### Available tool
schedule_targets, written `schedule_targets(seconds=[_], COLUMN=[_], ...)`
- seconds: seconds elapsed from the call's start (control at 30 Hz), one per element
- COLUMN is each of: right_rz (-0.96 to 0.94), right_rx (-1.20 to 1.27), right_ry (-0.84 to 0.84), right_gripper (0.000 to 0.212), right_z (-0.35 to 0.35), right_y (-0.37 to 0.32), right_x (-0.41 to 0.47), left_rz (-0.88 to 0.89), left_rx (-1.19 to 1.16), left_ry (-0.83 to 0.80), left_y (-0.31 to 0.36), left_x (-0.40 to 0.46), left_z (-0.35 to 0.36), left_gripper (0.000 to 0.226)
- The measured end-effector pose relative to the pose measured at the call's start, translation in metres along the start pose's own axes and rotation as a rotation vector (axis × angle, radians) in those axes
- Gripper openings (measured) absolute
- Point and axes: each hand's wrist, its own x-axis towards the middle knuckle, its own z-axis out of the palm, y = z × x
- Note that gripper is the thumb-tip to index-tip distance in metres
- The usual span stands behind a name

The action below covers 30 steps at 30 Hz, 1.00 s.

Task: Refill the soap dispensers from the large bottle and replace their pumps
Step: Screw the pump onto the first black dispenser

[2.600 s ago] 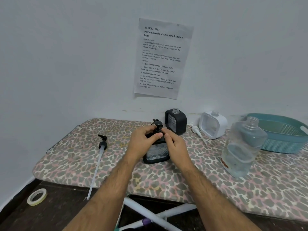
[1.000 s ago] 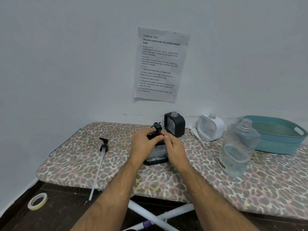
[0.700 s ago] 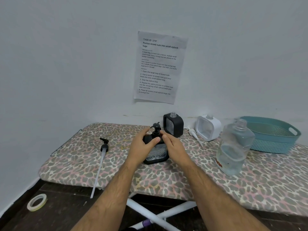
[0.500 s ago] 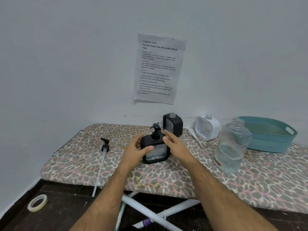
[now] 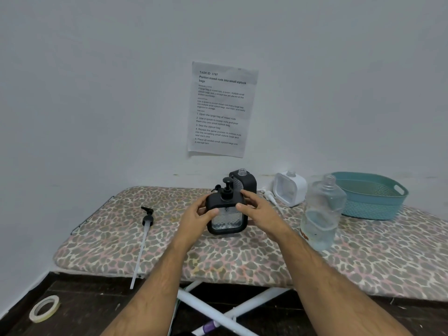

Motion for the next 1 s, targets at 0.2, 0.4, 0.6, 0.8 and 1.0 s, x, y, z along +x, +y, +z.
schedule_targets(seconds=[0.2,0.4,0.6,0.8,1.0], right_rz=[-0.052,-0.110,-0.179,-0.201,-0.181], right_rx=[0.024,-0.101,-0.173,-0.189,-0.233], right_ry=[-0.003,0.065,0.186,0.292,0.379], right_gripper=[0.049,0.049,0.051,0.049,0.045], right_z=[-0.034,-0.079,-0.131,-0.188,-0.243], right_y=[-0.030,-0.081,-0.130,-0.158,-0.163], right_x=[-0.002,-0.009,-0.016,-0.027,-0.039], left_rz=[0.057,0.166,0.272,0.309,0.295], left_rx=[-0.028,-0.008,-0.068,-0.137,-0.184], left_ry=[-0.031,-0.081,-0.123,-0.200,-0.320], left_y=[0.035,0.085,0.139,0.176,0.190], left_x=[0.014,0.033,0.056,0.081,0.101], left_z=[0.015,0.043,0.086,0.140,0.197], left_gripper=[0.047,0.045,0.038,0.045,0.042])
